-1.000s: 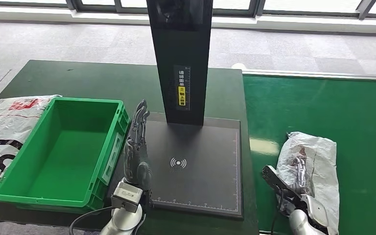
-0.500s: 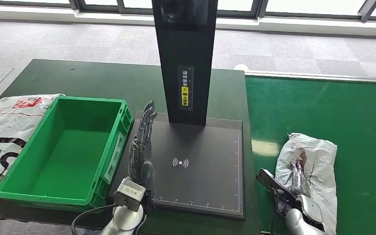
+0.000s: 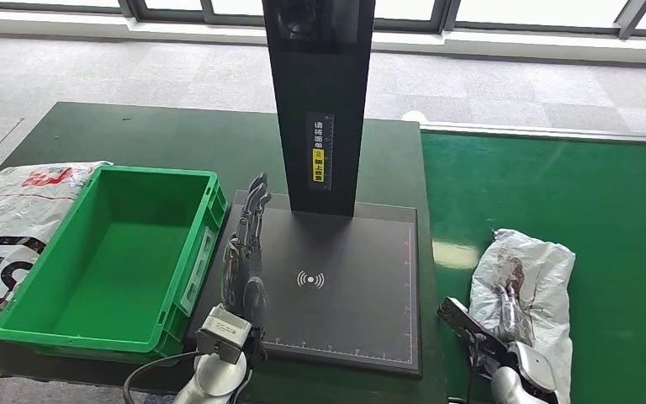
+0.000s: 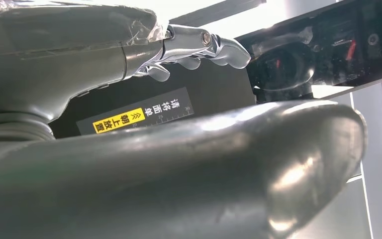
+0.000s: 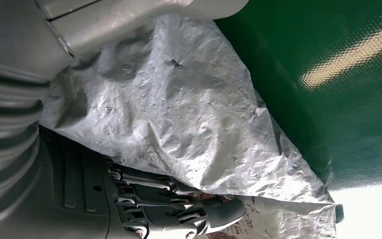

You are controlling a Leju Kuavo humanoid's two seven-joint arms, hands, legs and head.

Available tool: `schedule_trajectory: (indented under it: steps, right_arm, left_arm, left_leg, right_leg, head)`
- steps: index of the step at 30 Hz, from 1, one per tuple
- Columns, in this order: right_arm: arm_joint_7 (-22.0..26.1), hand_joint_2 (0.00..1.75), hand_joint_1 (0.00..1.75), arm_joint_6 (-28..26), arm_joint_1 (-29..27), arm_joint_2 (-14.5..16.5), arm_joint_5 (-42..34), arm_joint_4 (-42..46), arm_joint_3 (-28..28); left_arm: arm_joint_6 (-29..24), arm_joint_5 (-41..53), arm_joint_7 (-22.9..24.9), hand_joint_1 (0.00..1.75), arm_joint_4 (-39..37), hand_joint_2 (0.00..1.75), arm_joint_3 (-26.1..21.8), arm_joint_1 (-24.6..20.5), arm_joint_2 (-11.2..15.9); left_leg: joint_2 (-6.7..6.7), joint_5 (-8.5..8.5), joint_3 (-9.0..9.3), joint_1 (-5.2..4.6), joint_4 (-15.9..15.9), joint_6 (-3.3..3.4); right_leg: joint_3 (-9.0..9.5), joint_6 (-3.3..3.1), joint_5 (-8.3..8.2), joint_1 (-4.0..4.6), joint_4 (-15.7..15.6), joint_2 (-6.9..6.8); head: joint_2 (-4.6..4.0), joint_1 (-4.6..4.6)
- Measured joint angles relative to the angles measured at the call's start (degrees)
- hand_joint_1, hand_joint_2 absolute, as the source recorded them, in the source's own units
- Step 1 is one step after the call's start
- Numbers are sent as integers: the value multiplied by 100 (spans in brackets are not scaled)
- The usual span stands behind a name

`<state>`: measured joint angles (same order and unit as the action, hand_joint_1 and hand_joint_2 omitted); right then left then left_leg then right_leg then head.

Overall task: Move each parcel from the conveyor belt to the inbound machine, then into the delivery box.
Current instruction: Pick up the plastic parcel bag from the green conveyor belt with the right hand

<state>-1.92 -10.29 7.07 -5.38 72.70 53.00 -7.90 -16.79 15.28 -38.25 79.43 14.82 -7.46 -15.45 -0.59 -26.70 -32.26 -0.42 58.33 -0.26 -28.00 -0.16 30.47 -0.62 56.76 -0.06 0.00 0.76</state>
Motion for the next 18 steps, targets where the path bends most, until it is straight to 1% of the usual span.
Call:
schedule_trajectory:
  steps: [1, 5, 7, 8, 10, 12, 15, 18]
  right_arm:
    - [0, 175, 0, 0, -5, 0, 0, 8, 7]
    - [31, 175, 175, 51, -31, 0, 22, 32, 29]
    - [117, 175, 175, 322, -172, 1, 144, 184, 72]
    - [141, 175, 175, 527, -339, 2, 234, 408, 110]
    - [56, 175, 175, 911, -806, 21, 372, 1130, 219]
    - [-89, 175, 175, 1168, -1203, 49, 409, 1804, 350]
    - [-191, 175, 175, 1356, -1571, 59, 379, 2402, 509]
    - [-203, 175, 175, 1405, -1773, 59, 335, 2708, 578]
  left_arm:
    - [0, 0, 0, 0, 0, 0, 0, 0, 0]
    - [46, -31, 4, 0, -1, 0, 2, -1, 0]
    - [270, -149, 32, 0, -1, 0, 6, -3, 2]
    - [429, -214, 49, 0, 0, 0, 8, -4, 3]
    - [682, -279, 69, 0, 1, 0, 8, -4, 5]
    - [785, -289, 69, 0, 3, 0, 7, -4, 7]
    - [836, -286, 68, 0, 4, 0, 7, -4, 7]
    - [854, -277, 68, 0, 4, 0, 7, -4, 7]
  left_leg:
    - [0, 0, 0, 0, 0, 0]
    - [0, 0, 1, 0, 1, 0]
    - [-1, -4, 7, 1, 2, 6]
    - [-7, -7, 11, 3, 2, 11]
    - [-22, -15, 16, 6, 2, 18]
    - [-13, -23, 22, 7, 2, 12]
    - [15, -33, 31, 7, 1, 8]
    - [17, -33, 31, 8, -1, 9]
  right_leg:
    - [0, 0, 0, 0, 0, 0]
    - [0, 0, 0, 0, -1, 0]
    - [7, 3, 2, 1, -4, -3]
    - [16, 6, 5, 3, -8, -11]
    - [34, 11, 13, 7, -13, -27]
    - [38, 11, 15, 9, -14, -13]
    - [36, 11, 16, 9, -14, 15]
    - [35, 9, 17, 10, -14, 18]
  head:
    - [0, 0]
    - [0, 0]
    - [0, -1]
    - [0, -1]
    - [0, -1]
    - [0, -1]
    - [0, 0]
    - [0, 0]
